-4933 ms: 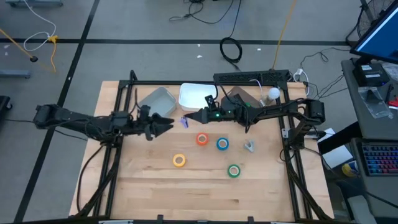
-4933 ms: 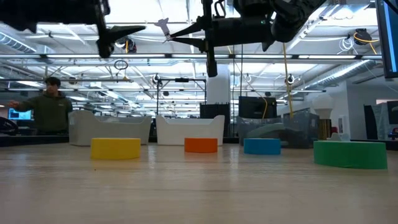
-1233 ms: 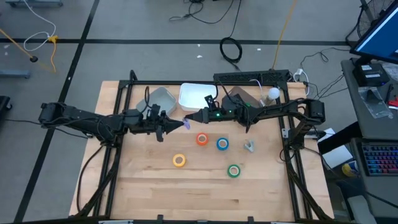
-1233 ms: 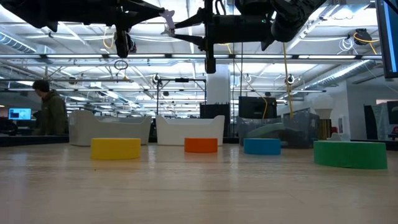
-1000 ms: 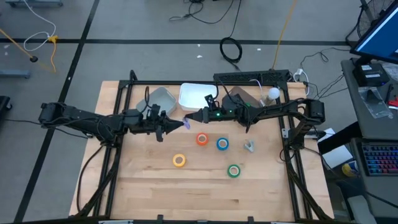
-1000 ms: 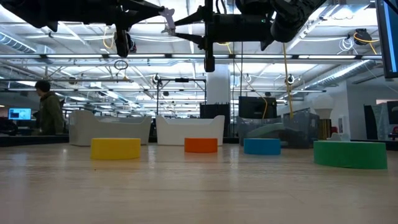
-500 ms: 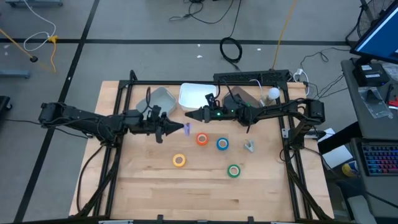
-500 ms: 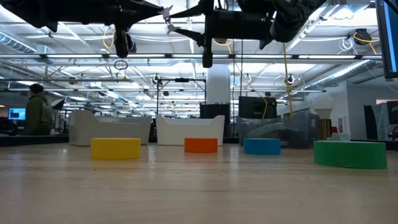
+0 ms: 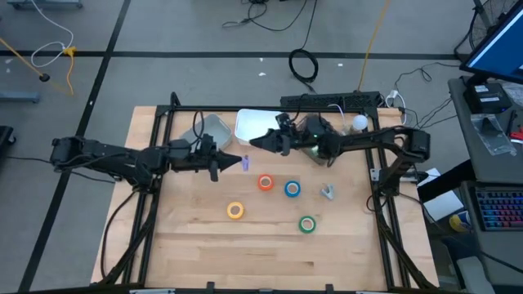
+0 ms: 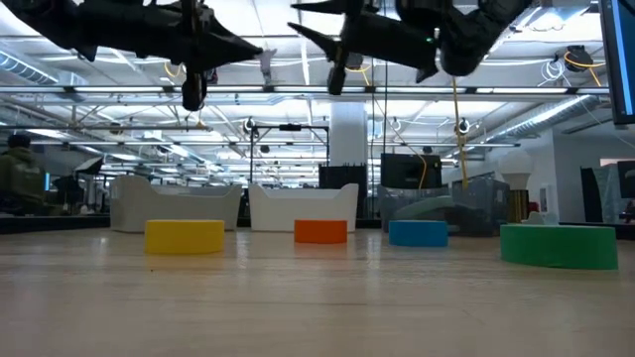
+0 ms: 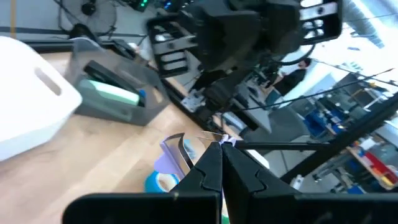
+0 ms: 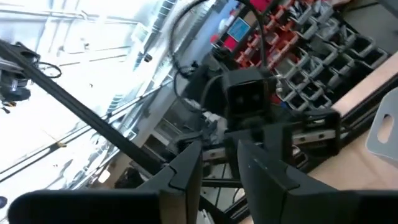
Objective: Pick and place Stapler, Stapler remover, tape
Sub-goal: Put the purple staple remover into the white bin
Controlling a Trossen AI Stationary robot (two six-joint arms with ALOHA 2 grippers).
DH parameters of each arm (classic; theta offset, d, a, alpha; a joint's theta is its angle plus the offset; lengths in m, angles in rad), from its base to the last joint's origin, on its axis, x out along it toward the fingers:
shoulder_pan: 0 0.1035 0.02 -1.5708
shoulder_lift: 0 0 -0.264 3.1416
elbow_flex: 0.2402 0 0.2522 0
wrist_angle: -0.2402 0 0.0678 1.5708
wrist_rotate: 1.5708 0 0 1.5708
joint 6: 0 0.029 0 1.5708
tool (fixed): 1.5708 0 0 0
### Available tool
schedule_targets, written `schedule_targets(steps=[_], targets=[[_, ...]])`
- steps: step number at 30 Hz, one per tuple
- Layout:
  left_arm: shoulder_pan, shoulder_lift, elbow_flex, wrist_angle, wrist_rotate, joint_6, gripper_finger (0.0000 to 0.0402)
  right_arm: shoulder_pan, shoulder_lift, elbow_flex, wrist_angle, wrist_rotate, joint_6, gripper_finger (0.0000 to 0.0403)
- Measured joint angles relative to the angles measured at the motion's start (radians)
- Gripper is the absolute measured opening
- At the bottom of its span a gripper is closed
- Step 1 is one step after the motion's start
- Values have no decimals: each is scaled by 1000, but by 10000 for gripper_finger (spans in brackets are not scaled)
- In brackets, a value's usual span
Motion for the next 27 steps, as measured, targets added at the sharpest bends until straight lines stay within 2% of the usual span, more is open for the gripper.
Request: schedule_targets(steps=[4, 10, 15, 20, 27], targets=[[51, 0, 0, -14, 6, 12, 0, -18, -121, -158, 32, 30, -6, 91], [155, 0, 0, -43, 24, 37, 0, -10, -379, -427, 50, 166, -27, 91], [232, 20, 25, -79, 29, 85, 0, 30, -548, -585, 47, 281, -35, 91], [273, 96, 193, -277, 32, 232, 0, 60, -648, -682, 65, 350, -56, 91], [324, 269, 449, -554, 33, 441, 0, 88, -726, -793, 229, 354, -125, 91]])
